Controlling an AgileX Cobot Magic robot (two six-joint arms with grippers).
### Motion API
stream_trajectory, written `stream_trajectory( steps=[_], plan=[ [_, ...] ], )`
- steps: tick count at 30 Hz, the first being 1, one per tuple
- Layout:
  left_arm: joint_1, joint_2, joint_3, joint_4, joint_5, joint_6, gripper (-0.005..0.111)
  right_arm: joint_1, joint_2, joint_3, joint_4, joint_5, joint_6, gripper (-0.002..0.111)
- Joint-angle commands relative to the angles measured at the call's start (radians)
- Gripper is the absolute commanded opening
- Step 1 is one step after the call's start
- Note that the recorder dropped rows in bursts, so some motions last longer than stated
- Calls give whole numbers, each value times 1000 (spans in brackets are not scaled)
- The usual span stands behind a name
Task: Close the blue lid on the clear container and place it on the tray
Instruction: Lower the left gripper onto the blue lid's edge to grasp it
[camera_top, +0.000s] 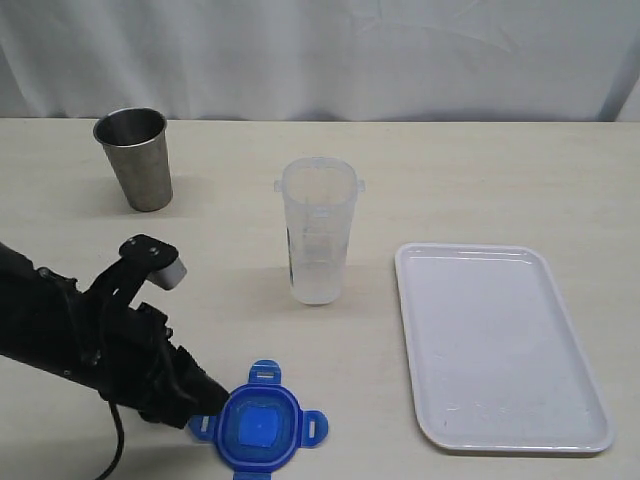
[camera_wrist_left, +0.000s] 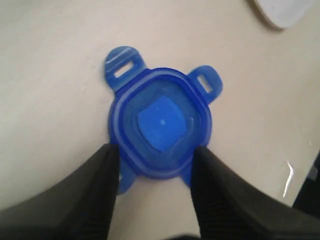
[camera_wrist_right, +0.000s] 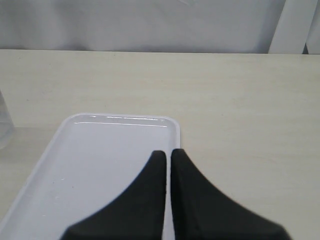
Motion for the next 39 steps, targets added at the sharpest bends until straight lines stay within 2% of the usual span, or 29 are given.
stream_trajectory(
  steps=[1,3,6,10,14,20,28,39],
  plan=[
    [-33,-10,-7,13,-60,149,49,-6,-4,0,2,-11,-1,4],
    [-74,-8,-7,13,-203,186,49,-6,-4,0,2,-11,-1,4],
    [-124,-5,-7,13,-310,235,49,-6,-4,0,2,-11,-1,4],
    [-175,-3,-7,-11,-289,266,49,-6,-4,0,2,-11,-1,4],
    [-198,36,-7,-64,-289,266,49,-6,-4,0,2,-11,-1,4],
    [-198,128,-9,-99,-345,282,49,-6,-4,0,2,-11,-1,4],
    [-198,167,-98,-119,-274,292,49,-6,-4,0,2,-11,-1,4],
    [-198,222,-104,-111,-265,292,49,-6,-4,0,2,-11,-1,4]
  ],
)
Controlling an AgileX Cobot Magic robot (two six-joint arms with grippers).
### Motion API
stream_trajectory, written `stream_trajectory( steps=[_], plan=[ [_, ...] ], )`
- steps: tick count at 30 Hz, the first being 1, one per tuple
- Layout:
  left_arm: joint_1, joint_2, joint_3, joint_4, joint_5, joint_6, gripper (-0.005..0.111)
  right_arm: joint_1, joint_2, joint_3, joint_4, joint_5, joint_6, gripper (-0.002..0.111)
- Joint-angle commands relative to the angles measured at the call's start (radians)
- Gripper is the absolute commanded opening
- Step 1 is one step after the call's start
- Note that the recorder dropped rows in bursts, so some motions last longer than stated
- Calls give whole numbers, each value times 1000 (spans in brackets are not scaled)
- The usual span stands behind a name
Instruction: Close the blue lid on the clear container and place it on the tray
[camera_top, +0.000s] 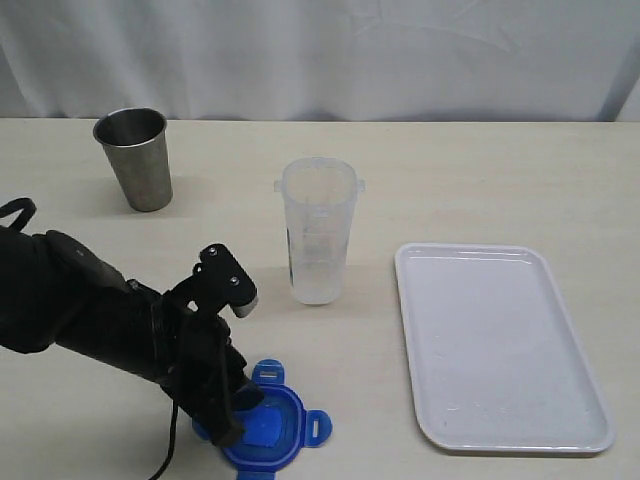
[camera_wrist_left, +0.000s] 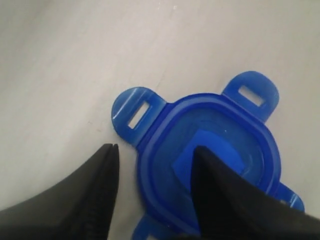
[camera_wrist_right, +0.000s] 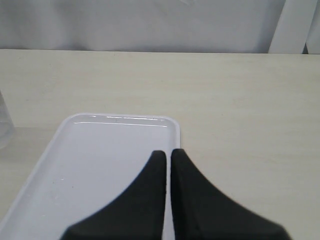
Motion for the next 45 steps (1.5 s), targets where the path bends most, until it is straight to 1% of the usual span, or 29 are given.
stream_trajectory(
  steps=[1,7,9,13,17,20,26,31,33,34,37,38,40,42,43,45],
  plan=[
    [-8,58,-2,1,-9,4,49,-6,-4,0,2,-11,-1,4],
    [-8,87,-8,3,-73,7,47,-6,-4,0,2,-11,-1,4],
    [-8,87,-14,3,-98,7,40,-6,-4,0,2,-11,-1,4],
    [-8,87,-24,18,-164,7,16,-6,-4,0,2,-11,-1,4],
    [-8,87,-24,34,-223,7,1,-6,-4,0,2,-11,-1,4],
    [-8,87,-24,36,-286,7,0,-6,-4,0,2,-11,-1,4],
    [-8,87,-43,42,-492,7,0,-6,-4,0,2,-11,-1,4],
    [-8,87,-93,39,-530,-1,0,-6,-4,0,2,-11,-1,4],
    [-8,87,-103,27,-523,-4,2,-6,-4,0,2,-11,-1,4],
    [-8,87,-103,20,-521,-4,5,-6,-4,0,2,-11,-1,4],
    [-8,87,-103,-18,-523,-4,20,-6,-4,0,2,-11,-1,4],
    [-8,83,-103,-42,-525,-4,28,-6,-4,0,2,-11,-1,4],
    [-8,63,-103,-80,-529,-4,40,-6,-4,0,2,-11,-1,4],
    [-8,32,-103,-142,-548,-4,48,-6,-4,0,2,-11,-1,4],
    [-8,12,-103,-196,-571,-2,50,-6,-4,0,2,-11,-1,4],
    [-8,-28,-101,-353,-617,28,50,-6,-4,0,2,-11,-1,4]
  ],
)
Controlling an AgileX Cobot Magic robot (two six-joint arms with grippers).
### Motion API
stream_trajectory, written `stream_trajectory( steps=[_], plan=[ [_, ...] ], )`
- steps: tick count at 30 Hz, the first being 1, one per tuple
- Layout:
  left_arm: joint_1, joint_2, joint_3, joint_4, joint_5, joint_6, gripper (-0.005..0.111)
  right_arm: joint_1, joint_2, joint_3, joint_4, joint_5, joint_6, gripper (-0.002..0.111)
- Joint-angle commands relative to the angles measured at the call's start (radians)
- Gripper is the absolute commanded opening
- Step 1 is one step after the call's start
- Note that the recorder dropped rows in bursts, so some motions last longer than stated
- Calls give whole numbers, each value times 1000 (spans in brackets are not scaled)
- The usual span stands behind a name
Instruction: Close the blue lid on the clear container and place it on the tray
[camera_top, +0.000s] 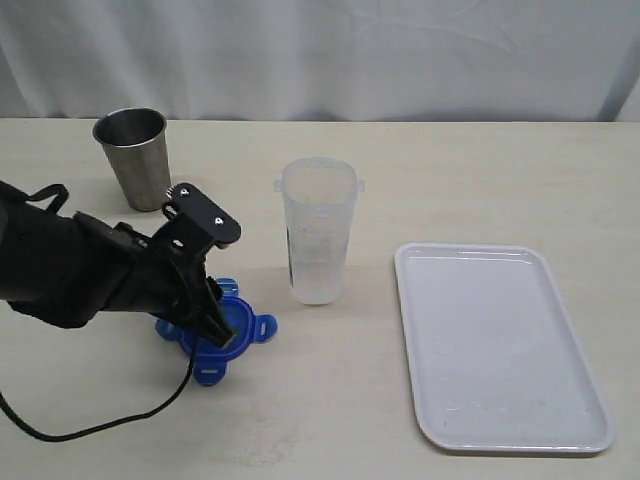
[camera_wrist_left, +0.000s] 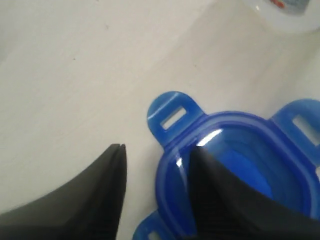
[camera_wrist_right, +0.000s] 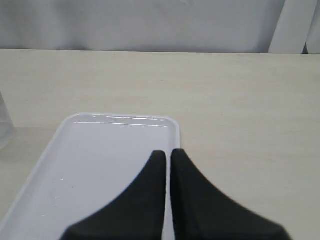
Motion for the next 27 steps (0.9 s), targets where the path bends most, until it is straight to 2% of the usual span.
stream_trajectory(
  steps=[1,5,8,10,13,14,16,18,20,23,25,27],
  plan=[
    [-1,-93,2,-302,-90,65,50,-6,-4,0,2,-11,-1,4],
    [1,-148,66,-302,-17,47,50,-6,-4,0,2,-11,-1,4],
    [10,-149,89,-302,-21,40,50,-6,-4,0,2,-11,-1,4],
    [44,-149,92,-302,-43,40,50,-6,-4,0,2,-11,-1,4],
    [131,-149,81,-302,-41,20,50,-6,-4,0,2,-11,-1,4],
    [168,-149,81,-302,29,18,50,-6,-4,0,2,-11,-1,4],
    [247,-149,88,-302,278,35,50,-6,-4,0,2,-11,-1,4],
    [342,-149,92,-273,604,17,50,-6,-4,0,2,-11,-1,4],
    [417,-149,92,-224,744,-32,50,-6,-4,0,2,-11,-1,4],
    [475,-149,95,-50,694,-164,50,-6,-4,0,2,-11,-1,4],
    [496,-149,108,88,652,-295,50,-6,-4,0,2,-11,-1,4],
    [502,-149,126,165,658,-370,50,-6,-4,0,2,-11,-1,4]
  ],
)
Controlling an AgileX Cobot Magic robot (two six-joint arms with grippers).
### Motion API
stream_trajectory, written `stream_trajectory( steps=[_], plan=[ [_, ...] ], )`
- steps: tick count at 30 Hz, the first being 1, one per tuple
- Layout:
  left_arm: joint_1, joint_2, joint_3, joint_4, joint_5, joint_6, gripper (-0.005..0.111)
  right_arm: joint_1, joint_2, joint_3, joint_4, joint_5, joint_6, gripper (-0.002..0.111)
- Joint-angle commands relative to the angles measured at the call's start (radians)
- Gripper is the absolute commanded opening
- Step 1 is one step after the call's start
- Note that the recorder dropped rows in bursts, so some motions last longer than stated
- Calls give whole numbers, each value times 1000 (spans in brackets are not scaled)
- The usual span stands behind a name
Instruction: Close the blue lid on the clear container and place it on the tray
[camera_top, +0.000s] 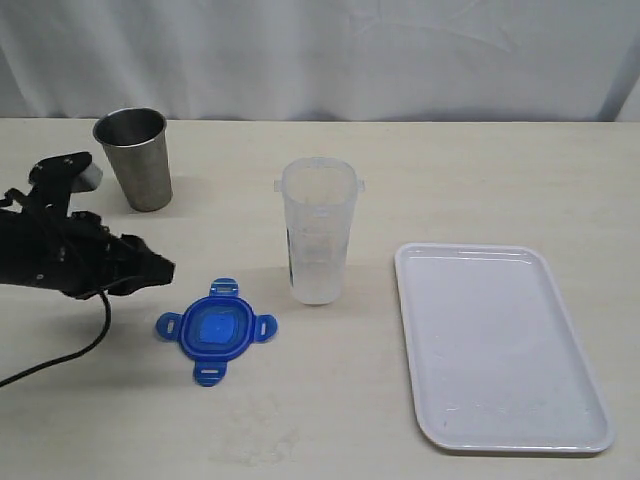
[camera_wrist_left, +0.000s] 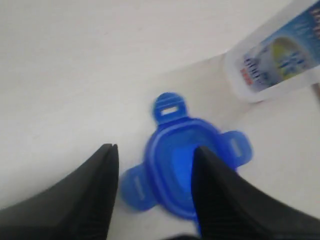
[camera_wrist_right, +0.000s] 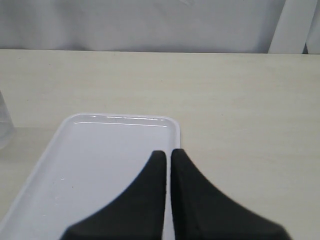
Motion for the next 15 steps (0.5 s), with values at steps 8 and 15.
stream_trajectory(
  steps=[8,15],
  plan=[
    [19,35,56,166,60,-175,50,-6,-4,0,2,-11,-1,4],
    [19,167,56,-20,39,8,50,-6,-4,0,2,-11,-1,4]
  ],
)
